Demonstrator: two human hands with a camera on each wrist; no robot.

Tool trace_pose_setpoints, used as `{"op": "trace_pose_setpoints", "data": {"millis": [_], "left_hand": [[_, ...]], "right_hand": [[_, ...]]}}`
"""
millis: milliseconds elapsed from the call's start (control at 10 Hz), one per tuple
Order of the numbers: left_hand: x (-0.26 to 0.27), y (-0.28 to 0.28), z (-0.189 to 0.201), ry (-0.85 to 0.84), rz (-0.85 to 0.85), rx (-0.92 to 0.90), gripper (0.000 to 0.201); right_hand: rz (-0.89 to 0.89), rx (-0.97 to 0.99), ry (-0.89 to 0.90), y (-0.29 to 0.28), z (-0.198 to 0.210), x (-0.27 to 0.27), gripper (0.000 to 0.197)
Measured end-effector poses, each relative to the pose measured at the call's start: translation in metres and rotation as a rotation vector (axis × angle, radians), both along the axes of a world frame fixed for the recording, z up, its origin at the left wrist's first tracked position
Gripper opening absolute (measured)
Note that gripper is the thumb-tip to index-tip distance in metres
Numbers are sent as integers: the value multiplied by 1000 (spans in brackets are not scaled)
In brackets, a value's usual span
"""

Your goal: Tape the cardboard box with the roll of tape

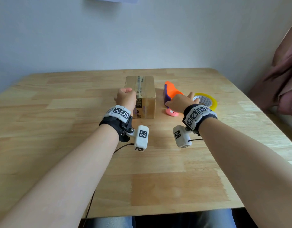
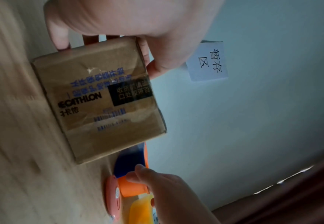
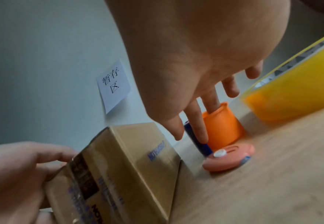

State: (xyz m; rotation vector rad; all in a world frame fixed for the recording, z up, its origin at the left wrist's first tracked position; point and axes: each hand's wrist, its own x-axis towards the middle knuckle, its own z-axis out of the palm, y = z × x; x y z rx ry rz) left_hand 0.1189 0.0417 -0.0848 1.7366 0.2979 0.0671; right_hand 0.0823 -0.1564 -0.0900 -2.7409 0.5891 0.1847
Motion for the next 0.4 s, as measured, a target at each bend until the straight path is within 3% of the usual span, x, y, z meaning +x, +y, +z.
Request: {"op": "trace_pose_setpoints", "data": {"millis": [300, 400], "left_hand": [[2, -5, -1, -1, -5, 22, 20], [11, 4, 10, 5, 35, 46, 36]], "right_hand": [[40, -3, 38, -5, 1, -4, 20], [30, 83, -121, -8, 18, -3, 22]]}}
